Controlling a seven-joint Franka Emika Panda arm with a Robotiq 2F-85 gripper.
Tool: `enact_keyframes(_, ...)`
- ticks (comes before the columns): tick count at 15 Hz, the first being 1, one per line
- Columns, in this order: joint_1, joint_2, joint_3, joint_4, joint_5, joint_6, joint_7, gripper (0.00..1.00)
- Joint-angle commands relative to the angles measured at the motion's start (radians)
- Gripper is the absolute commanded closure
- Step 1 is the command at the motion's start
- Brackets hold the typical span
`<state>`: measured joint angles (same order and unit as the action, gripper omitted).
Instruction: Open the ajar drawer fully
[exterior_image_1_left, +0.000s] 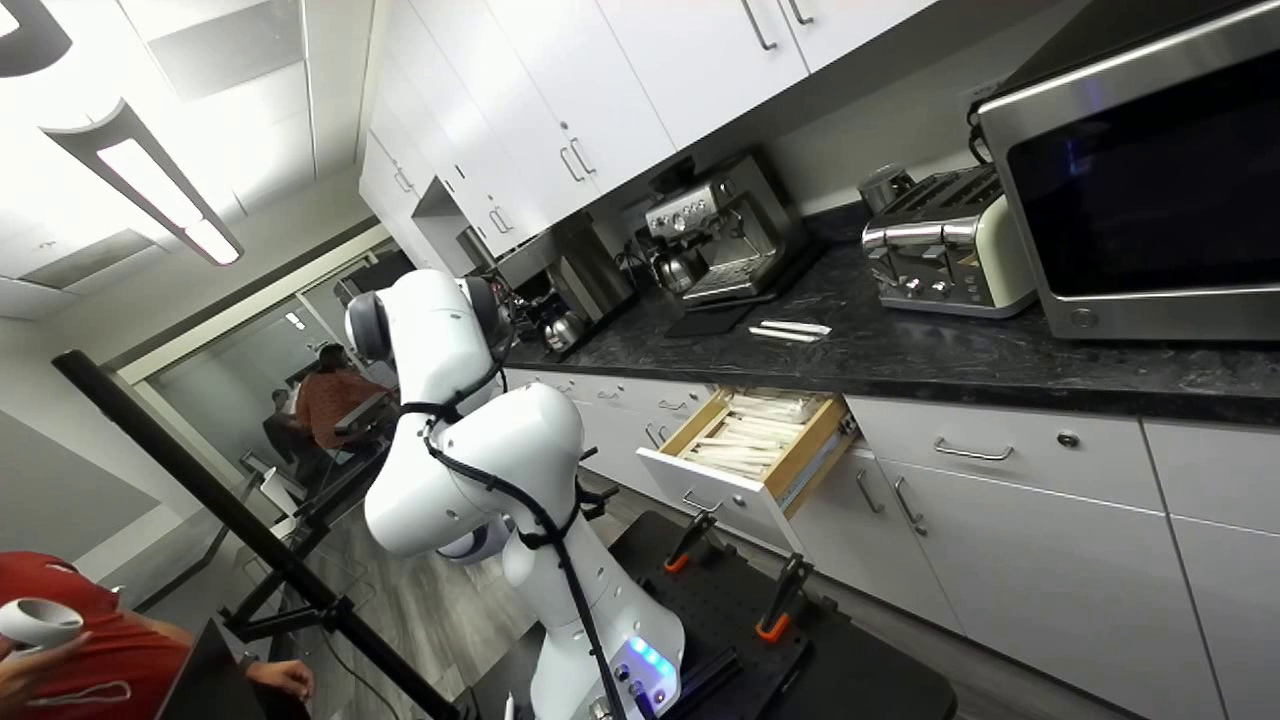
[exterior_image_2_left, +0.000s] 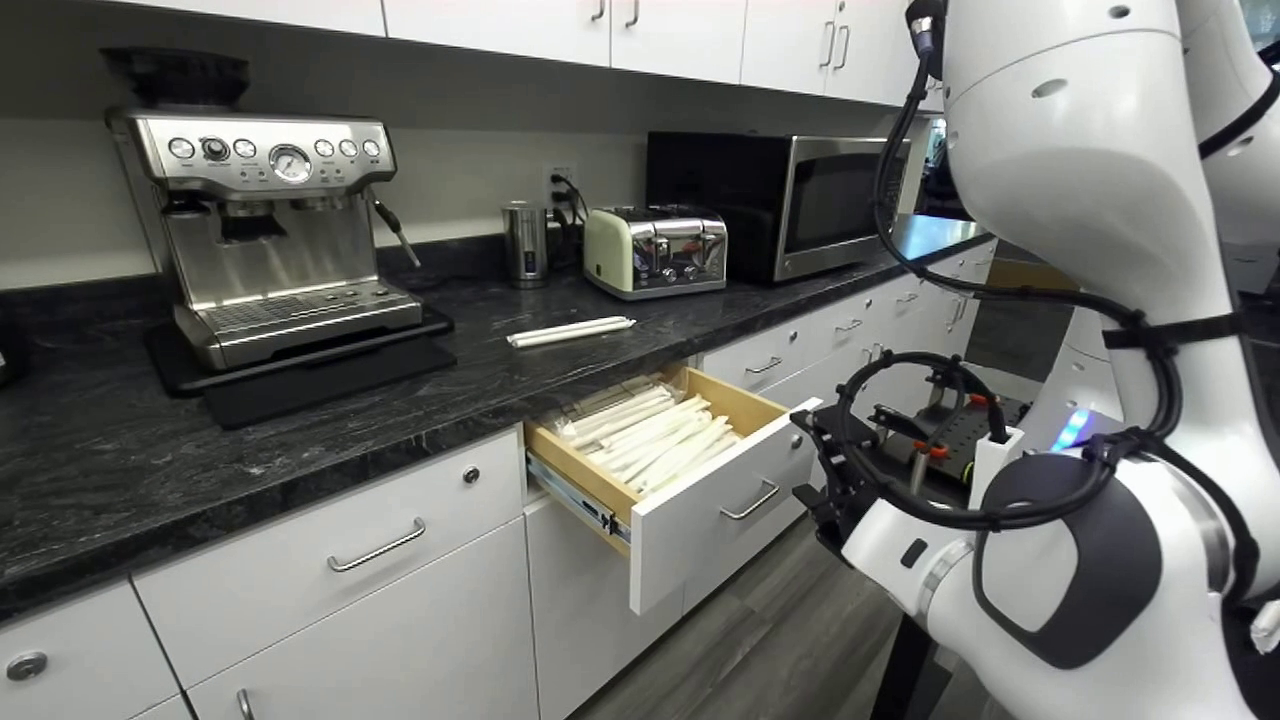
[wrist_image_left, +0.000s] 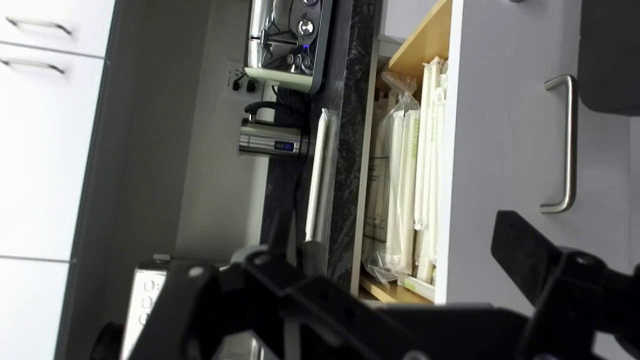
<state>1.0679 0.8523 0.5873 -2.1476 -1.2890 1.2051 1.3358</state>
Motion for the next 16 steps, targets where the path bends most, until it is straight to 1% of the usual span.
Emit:
enact_keyframes(1,-0.051,-0.165,0.017,-0.049,0.058,0.072,0.074,0.00)
enact_keyframes(3,-0.111,-0.276,0.047,-0.088,0.082,0.115,0.075,0.00)
enact_keyframes(4,-0.155,-0.320,0.080,-0.099,0.087,0.129,0.077,0.00)
enact_keyframes(7,-0.276,-0.473,0.135,-0.103,0.136,0.223,0.040,0.00)
enact_keyframes(8,-0.285,-0.533,0.113,-0.092,0.174,0.273,0.015,0.00)
enact_keyframes(10,-0.351,-0.625,0.106,-0.069,0.233,0.353,-0.024,0.00)
enact_keyframes(11,-0.372,-0.659,0.095,-0.059,0.262,0.392,-0.029,0.00)
enact_keyframes(12,-0.381,-0.680,0.084,-0.045,0.280,0.417,-0.016,0.00)
enact_keyframes(13,-0.334,-0.602,0.075,-0.032,0.234,0.357,0.000,0.00)
enact_keyframes(14,-0.354,-0.636,0.072,-0.030,0.249,0.383,-0.005,0.00)
enact_keyframes(16,-0.367,-0.665,0.072,-0.031,0.262,0.396,-0.013,0.00)
